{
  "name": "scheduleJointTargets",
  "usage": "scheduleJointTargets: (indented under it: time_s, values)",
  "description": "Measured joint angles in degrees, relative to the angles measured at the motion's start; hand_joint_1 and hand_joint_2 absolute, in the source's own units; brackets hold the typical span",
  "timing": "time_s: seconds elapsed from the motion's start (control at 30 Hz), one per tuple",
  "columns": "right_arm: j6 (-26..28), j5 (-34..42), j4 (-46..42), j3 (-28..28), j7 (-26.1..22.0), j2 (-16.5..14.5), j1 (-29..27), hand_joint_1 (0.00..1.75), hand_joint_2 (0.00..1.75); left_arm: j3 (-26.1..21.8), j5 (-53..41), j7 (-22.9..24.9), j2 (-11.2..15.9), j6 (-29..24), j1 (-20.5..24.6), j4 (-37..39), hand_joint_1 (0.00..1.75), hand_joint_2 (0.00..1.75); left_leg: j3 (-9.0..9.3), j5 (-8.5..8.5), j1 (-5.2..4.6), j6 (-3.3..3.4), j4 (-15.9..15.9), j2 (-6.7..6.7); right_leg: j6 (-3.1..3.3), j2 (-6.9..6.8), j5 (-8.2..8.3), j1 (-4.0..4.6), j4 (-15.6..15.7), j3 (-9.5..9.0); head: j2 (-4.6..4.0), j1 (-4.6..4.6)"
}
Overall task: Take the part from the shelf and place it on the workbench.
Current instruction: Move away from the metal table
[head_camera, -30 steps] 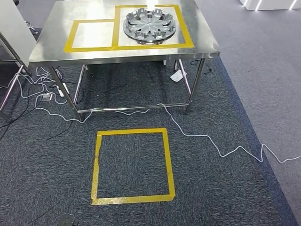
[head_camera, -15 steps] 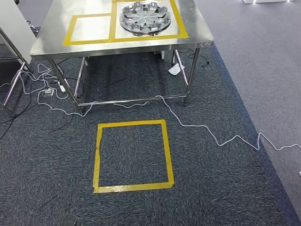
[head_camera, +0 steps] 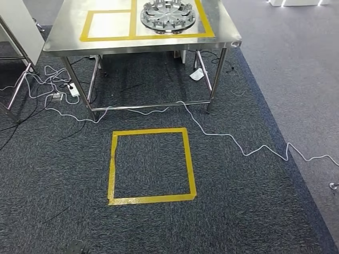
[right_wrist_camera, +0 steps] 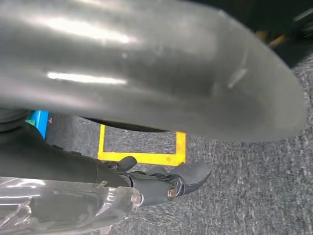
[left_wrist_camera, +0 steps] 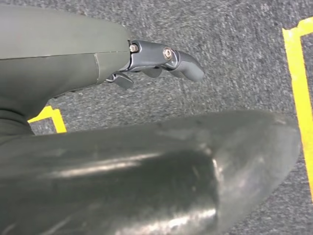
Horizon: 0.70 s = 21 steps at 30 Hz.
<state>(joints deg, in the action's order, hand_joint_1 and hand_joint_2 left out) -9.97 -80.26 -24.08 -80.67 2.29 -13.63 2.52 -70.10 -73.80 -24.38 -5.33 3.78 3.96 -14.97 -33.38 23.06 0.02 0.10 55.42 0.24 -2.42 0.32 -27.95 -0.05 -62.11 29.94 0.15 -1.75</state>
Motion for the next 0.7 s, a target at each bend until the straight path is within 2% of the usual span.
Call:
scheduleJointTargets:
  time_s: [0.03,0.07,0.13,0.17,0.2,0.23,0.3,0.33,0.37,0.4,0.43,0.47,0.5,0.53,0.57,0.6,0.63,0.67,0.7]
  values:
    - [-0.18,-0.16,0.04,0.01,-0.07,0.04,0.14,0.0,0.0,0.0,-0.01,-0.05,0.01,-0.01,0.01,0.0,0.0,0.0,-0.28,-0.51,-0.01,-0.31,-0.02,-0.02,0.24,0.05,-0.35,0.14,3.68,-2.37,0.0,0.05]
    - [-0.36,-0.38,0.09,0.03,-0.13,0.08,0.24,0.0,0.0,0.0,-0.03,-0.12,0.01,-0.07,0.04,0.0,0.0,0.0,-0.48,-1.0,0.02,-0.66,-0.05,-0.04,0.43,0.1,-0.94,0.29,5.93,-3.6,0.0,0.02]
    - [-0.57,-0.9,0.26,0.06,-0.08,0.13,0.21,0.0,0.0,-0.01,-0.08,-0.22,0.05,-0.27,0.08,0.0,0.0,0.0,-0.81,-1.82,0.12,-1.35,-0.16,-0.2,0.95,-0.01,-0.73,0.41,6.72,-3.34,0.0,-0.05]
    - [-0.63,-1.2,0.38,0.08,0.02,0.15,0.16,0.0,0.0,-0.02,-0.09,-0.25,0.09,-0.39,0.03,0.0,0.0,0.0,-1.11,-1.51,0.18,-1.66,0.1,-0.31,1.37,-0.25,-0.36,0.35,6.81,-2.88,0.0,-0.12]
    - [-0.72,-1.52,0.49,0.11,0.21,0.17,0.12,0.0,0.0,-0.03,-0.09,-0.25,0.11,-0.46,-0.04,0.0,0.0,0.0,-1.62,-0.21,0.21,-1.94,1.05,-0.39,1.87,-0.5,0.1,0.24,6.91,-2.36,0.0,0.01]
    - [-0.81,-1.88,0.59,0.18,0.44,0.19,0.1,0.0,0.0,-0.05,-0.09,-0.25,0.13,-0.49,-0.1,0.0,0.0,0.0,-2.39,2.02,0.28,-2.21,2.99,-0.44,2.28,-0.79,0.65,0.1,7.04,-1.81,0.0,0.17]
    - [-0.96,-2.7,0.78,0.41,0.93,0.23,0.07,0.0,0.0,-0.07,-0.08,-0.24,0.09,-0.51,-0.1,0.0,0.0,0.0,-4.54,7.55,0.4,-2.73,9.75,-0.43,2.67,-1.38,1.73,0.09,7.01,-0.49,0.0,0.46]
    - [-0.98,-3.1,0.88,0.55,1.11,0.27,0.04,0.0,0.0,-0.08,-0.09,-0.2,0.1,-0.54,-0.07,0.0,0.0,0.0,-5.4,9.0,0.46,-2.98,13.23,-0.43,2.65,-1.78,2.28,0.09,6.98,0.15,0.0,0.51]
    - [-0.98,-3.47,0.99,0.68,1.21,0.3,0.02,0.0,0.0,-0.08,-0.09,-0.09,0.11,-0.58,-0.05,0.0,0.0,0.0,-5.71,8.96,0.51,-3.19,15.63,-0.41,2.58,-2.24,2.83,0.08,6.95,0.8,0.0,0.55]
    - [-0.98,-3.78,1.1,0.83,1.3,0.33,0.0,0.0,0.0,-0.09,-0.1,0.05,0.14,-0.64,-0.04,0.0,0.0,0.0,-5.21,7.67,0.58,-3.35,16.34,-0.33,2.45,-2.73,3.33,0.07,6.88,1.42,0.0,0.59]
    - [-0.98,-4.01,1.21,0.98,1.37,0.34,-0.02,0.0,0.0,-0.09,-0.11,0.2,0.16,-0.69,-0.04,0.0,0.0,0.0,-3.7,5.85,0.65,-3.47,14.96,-0.05,2.28,-3.24,3.75,0.03,6.78,1.99,0.0,0.6]
    - [-0.98,-4.21,1.32,1.15,1.46,0.35,-0.04,0.0,0.0,-0.09,-0.13,0.34,0.17,-0.73,0.0,0.0,0.0,0.0,-1.14,4.38,0.72,-3.58,11.77,0.88,2.05,-3.76,4.09,0.05,6.57,2.49,0.0,0.61]
    - [-0.98,-4.34,1.41,1.36,1.55,0.41,-0.1,0.0,0.0,-0.09,-0.15,0.42,0.14,-0.75,0.12,0.0,0.0,0.0,1.84,3.77,0.74,-3.67,7.69,2.32,1.77,-4.29,4.27,0.15,6.22,2.92,0.0,0.72]
    - [-0.99,-4.5,1.5,1.54,1.61,0.49,-0.17,0.0,0.0,-0.09,-0.16,0.46,0.13,-0.77,0.3,0.0,0.0,0.0,4.32,4.0,0.69,-3.41,3.99,3.54,1.45,-4.89,4.41,0.32,5.79,3.25,0.0,0.8]
    - [-1.01,-4.65,1.56,1.7,1.65,0.56,-0.2,0.0,0.0,-0.09,-0.17,0.48,0.11,-0.79,0.53,0.0,0.0,0.0,5.94,4.7,0.64,-2.96,1.23,4.35,1.13,-5.56,4.52,0.5,5.34,3.54,0.0,0.9]
    - [-1.02,-4.82,1.62,1.87,1.69,0.62,-0.22,0.0,0.0,-0.09,-0.17,0.49,0.09,-0.8,0.67,0.0,0.0,0.0,6.41,5.32,0.58,-2.39,-0.03,4.31,0.83,-6.27,4.63,0.61,5.0,3.8,0.0,0.97]
    - [-1.03,-5.03,1.68,2.02,1.71,0.64,-0.19,0.0,0.0,-0.09,-0.18,0.52,0.1,-0.81,0.65,0.0,0.0,0.0,6.18,5.62,0.55,-1.66,-0.31,3.6,0.54,-6.89,4.76,0.6,4.8,3.95,0.0,0.96]
    - [-1.03,-5.23,1.72,2.18,1.73,0.69,-0.16,0.0,0.0,-0.1,-0.19,0.55,0.05,-0.81,0.48,0.0,0.0,0.0,5.89,5.57,0.6,-1.14,-0.38,2.99,0.15,-6.57,4.55,0.46,4.49,4.18,0.0,0.9]
    - [-1.03,-5.44,1.76,2.34,1.75,0.73,-0.2,0.0,0.0,-0.11,-0.19,0.61,0.03,-0.81,0.27,0.0,0.0,0.0,5.59,5.24,0.63,-0.67,-0.32,2.41,-0.24,-5.49,3.62,0.31,3.5,4.58,0.0,0.78]
